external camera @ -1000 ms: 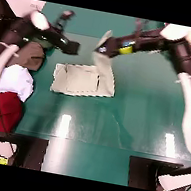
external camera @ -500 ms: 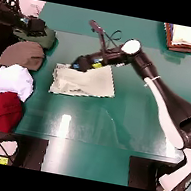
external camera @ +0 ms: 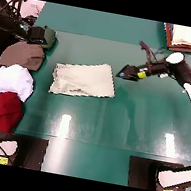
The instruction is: Fold the shirts.
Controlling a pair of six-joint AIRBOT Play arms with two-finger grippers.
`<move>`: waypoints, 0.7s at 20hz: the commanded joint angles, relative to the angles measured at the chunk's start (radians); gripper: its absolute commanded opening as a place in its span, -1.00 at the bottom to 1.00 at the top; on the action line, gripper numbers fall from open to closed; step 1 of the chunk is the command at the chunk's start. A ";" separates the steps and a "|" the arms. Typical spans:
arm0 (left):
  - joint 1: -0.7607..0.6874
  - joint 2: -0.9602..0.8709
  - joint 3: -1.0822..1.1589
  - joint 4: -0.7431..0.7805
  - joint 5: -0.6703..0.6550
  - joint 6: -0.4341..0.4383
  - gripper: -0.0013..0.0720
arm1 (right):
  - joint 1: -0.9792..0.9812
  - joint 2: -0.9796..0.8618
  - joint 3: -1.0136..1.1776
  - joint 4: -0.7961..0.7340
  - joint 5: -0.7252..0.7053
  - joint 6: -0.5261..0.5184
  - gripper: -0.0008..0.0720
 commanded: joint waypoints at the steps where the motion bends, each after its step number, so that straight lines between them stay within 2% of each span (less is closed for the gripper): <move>1: 0.000 0.000 -0.040 -0.027 0.019 0.007 -0.90 | -0.068 -0.038 -0.083 0.062 -0.026 0.013 0.94; 7: 0.000 0.001 -0.041 -0.036 0.030 0.008 -0.90 | 0.092 -0.255 0.117 0.077 -0.017 0.015 0.94; 11: 0.000 0.001 -0.041 -0.036 0.030 0.008 -0.90 | 0.180 -0.381 0.262 0.192 -0.025 0.026 0.93; 12: 0.000 0.000 -0.041 -0.037 0.030 0.008 -0.90 | 0.193 -0.407 0.296 0.216 -0.026 0.032 0.84; 13: 0.000 0.001 -0.041 -0.037 0.030 0.008 -0.90 | 0.201 -0.426 0.326 0.227 -0.026 0.032 0.56; 14: 0.000 0.001 -0.041 -0.037 0.029 0.008 -0.90 | 0.210 -0.441 0.353 0.227 -0.025 0.032 0.14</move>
